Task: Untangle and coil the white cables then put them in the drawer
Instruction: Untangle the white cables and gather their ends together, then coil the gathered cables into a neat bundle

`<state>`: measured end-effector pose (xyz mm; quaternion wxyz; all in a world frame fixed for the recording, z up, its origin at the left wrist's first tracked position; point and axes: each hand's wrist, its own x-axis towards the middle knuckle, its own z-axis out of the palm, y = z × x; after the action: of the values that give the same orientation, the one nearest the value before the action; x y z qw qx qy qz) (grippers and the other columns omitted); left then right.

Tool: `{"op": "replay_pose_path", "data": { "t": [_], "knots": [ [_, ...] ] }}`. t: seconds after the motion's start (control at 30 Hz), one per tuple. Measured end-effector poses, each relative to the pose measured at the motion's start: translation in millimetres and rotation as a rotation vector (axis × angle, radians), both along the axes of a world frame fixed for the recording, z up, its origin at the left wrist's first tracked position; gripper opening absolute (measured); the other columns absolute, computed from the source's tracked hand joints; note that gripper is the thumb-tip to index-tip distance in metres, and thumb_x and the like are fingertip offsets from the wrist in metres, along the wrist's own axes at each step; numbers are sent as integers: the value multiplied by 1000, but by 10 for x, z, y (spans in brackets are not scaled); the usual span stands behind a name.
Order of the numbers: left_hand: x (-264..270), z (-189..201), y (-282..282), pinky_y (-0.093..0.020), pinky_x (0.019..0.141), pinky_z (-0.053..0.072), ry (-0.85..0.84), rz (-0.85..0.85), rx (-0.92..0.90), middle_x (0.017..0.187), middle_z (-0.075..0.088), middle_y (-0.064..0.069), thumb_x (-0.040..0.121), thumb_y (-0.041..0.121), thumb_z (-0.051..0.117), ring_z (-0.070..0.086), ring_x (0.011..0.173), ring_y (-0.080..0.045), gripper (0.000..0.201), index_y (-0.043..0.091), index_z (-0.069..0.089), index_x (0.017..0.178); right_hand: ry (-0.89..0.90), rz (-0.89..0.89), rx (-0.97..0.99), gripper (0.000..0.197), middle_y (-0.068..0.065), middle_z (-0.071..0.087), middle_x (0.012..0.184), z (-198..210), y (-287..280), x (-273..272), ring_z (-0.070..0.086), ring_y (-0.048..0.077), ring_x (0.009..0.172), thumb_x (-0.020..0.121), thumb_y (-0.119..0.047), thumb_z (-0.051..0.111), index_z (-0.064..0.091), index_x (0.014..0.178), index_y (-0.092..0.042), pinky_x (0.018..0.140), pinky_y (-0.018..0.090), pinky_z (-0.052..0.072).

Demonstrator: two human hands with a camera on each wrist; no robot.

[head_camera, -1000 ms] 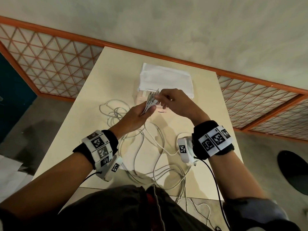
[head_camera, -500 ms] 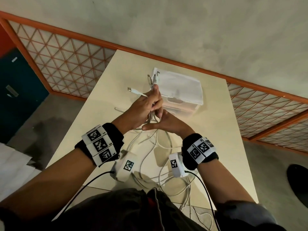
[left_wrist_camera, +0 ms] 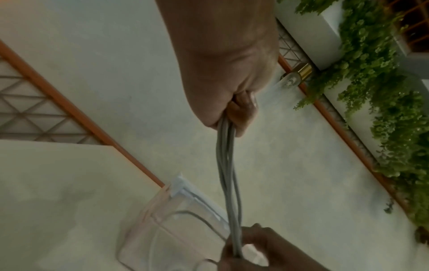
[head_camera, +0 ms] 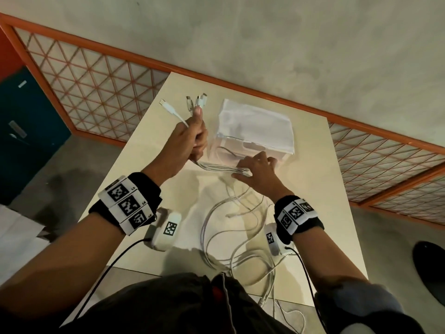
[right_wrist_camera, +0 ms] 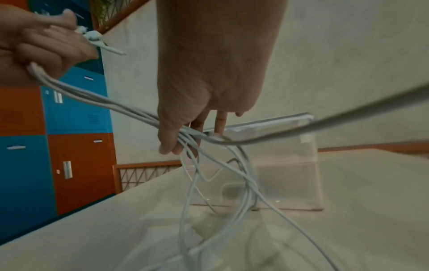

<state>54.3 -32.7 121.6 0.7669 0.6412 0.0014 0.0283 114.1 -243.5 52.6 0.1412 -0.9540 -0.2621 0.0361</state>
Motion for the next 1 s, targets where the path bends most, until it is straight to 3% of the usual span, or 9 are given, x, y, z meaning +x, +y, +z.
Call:
{"op": "replay_pose_path", "data": {
  "t": [0.17,0.27,0.33,0.43,0.53,0.63,0.73,0.8,1.0],
  "knots": [
    [-12,-45,69,-19,38,24,15,57,220,46,24,8,89,42,60,22,39,-10,50,23,26,57,-67,-74,-123,27,-6,66,108,38,-161,43,39,29,114,87,-42,60,65,103,-20,92,42,20],
    [-31,-103,82,-15,42,29,48,-8,536,43,32,11,66,33,84,29,39,-5,46,20,40,59,-3,-29,-105,29,-4,65,107,33,-191,8,37,25,115,86,-43,63,66,103,-19,86,35,15],
    [-71,-173,46,-19,43,24,81,-137,696,43,33,11,57,35,89,27,38,-6,41,16,56,73,43,-2,-23,30,-1,63,100,85,-178,-32,38,21,110,83,-46,65,68,98,-20,79,30,11],
    [-96,-305,-48,-15,41,21,141,-191,738,41,34,12,56,32,91,29,35,-6,48,18,65,94,111,4,186,26,7,64,83,256,-132,-68,50,19,94,77,-42,72,70,82,-17,82,35,24],
    [-75,-388,-138,-13,46,32,163,-146,786,41,43,11,66,26,85,39,35,-2,29,14,70,88,215,44,380,28,10,63,70,402,-77,-93,55,18,71,73,-31,78,69,75,-5,75,31,37],
    [-45,-366,-122,-21,54,40,135,-109,803,50,50,5,76,27,78,48,43,-8,18,13,69,81,327,37,425,25,-3,53,62,438,-86,-113,42,3,57,73,-27,80,62,70,-10,59,18,32],
    [-6,-291,-34,-16,55,40,106,-53,851,65,60,0,79,27,75,57,62,-15,15,15,67,81,359,-22,398,30,-6,61,79,350,-249,-89,50,-2,66,70,-29,82,66,90,-13,66,11,37],
    [15,-254,17,-21,60,40,103,-11,872,72,62,-2,79,28,75,58,69,-17,18,12,68,84,443,-108,527,40,-7,66,90,295,-358,-86,58,3,80,68,-25,84,68,103,-15,82,17,46],
    [37,-334,135,-32,71,45,155,36,997,77,64,-11,79,30,74,63,82,-32,27,5,67,86,427,-227,1010,18,5,73,95,197,-665,-150,66,15,93,80,7,65,70,94,-4,87,23,51]
  ]
}}
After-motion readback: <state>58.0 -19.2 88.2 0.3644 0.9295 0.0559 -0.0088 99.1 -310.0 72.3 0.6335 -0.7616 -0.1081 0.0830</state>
